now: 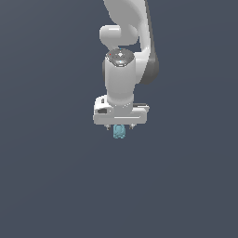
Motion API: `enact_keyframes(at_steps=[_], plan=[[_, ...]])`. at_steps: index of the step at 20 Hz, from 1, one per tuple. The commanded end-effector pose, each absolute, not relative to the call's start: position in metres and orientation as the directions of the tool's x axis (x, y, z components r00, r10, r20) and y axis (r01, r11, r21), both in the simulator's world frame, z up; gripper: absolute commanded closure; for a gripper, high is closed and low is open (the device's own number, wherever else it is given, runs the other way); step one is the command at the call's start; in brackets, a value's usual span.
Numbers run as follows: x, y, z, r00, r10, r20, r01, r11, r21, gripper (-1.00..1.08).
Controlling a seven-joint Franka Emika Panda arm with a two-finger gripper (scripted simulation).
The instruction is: Pick up the object and move it to a goal position.
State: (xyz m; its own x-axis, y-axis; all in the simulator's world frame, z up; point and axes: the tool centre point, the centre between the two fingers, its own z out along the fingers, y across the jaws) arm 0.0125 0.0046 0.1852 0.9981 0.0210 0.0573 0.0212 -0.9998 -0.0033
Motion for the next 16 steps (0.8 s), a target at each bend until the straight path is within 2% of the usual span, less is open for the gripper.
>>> enact_keyframes(at_steps=[1,16], plan=[[0.008,0.004,0.178,0.998,0.022,0.053,0.022,-1.000,-0.003,-0.92],[-0.053,0.002,0.101,0.999,0.034,0.007,0.034,-0.999,0.000,-0.92]])
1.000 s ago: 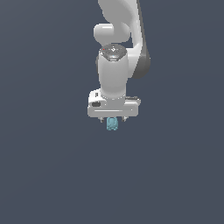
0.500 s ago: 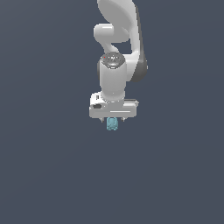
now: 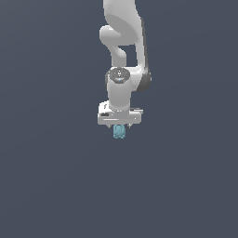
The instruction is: Pick up the object and move it to a goal position.
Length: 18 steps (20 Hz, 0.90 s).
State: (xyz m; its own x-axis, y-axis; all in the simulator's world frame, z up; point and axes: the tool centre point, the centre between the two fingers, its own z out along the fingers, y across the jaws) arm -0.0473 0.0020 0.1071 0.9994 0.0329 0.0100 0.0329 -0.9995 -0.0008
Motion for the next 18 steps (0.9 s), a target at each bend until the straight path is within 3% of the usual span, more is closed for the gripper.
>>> enact_keyframes(at_steps=[1,18], plan=[[-0.056,0.002,0.098,0.999,0.034,0.005,0.034,-0.999,0.000,-0.92],[-0.065,0.001,0.059,0.999,0.036,0.000,0.036,-0.999,0.000,-0.92]])
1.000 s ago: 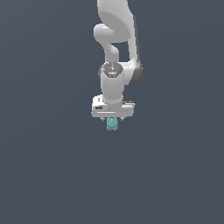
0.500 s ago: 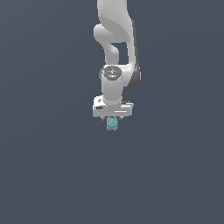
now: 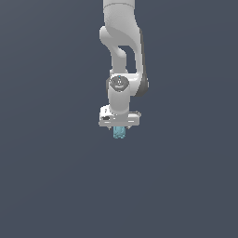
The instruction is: Pick up the object and move it to a goal position.
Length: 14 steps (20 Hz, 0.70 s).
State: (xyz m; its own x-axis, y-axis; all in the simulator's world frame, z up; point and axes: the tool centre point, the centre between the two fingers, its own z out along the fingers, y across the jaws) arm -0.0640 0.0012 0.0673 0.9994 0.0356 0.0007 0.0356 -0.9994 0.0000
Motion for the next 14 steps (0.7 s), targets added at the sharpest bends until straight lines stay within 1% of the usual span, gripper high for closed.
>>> enact_keyframes(at_steps=[1,8,9,14], plan=[[-0.065,0.001,0.055,0.999,0.036,0.000,0.036,-0.999,0.000,-0.92],[-0.064,0.001,0.040,0.999,0.036,0.000,0.036,-0.999,0.000,-0.92],[-0.064,0.001,0.040,0.999,0.036,0.000,0.036,-0.999,0.000,1.08],[-0.064,0.001,0.040,0.999,0.036,0.000,0.036,-0.999,0.000,1.08]])
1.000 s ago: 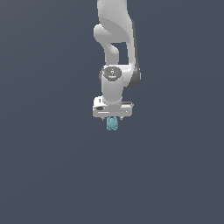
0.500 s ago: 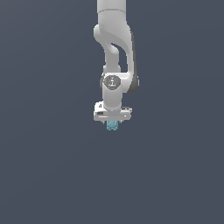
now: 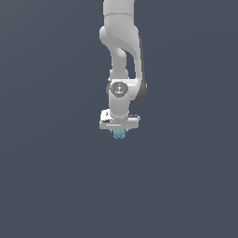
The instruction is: Pick up the object and move it to a goal position.
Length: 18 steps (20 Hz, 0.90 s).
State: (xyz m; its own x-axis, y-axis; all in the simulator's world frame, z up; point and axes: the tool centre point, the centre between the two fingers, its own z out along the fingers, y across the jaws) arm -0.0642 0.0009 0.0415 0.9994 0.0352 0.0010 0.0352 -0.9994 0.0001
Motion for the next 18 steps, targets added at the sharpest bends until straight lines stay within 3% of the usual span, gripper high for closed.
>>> enact_keyframes(at_steps=[1,10,18], plan=[[-0.064,0.001,0.040,0.999,0.036,0.000,0.036,-0.999,0.000,1.08],[-0.059,0.004,0.045,0.999,0.036,0.001,0.036,-0.999,0.000,1.08],[-0.032,0.018,0.063,0.999,0.036,0.001,0.036,-0.999,0.000,1.08]])
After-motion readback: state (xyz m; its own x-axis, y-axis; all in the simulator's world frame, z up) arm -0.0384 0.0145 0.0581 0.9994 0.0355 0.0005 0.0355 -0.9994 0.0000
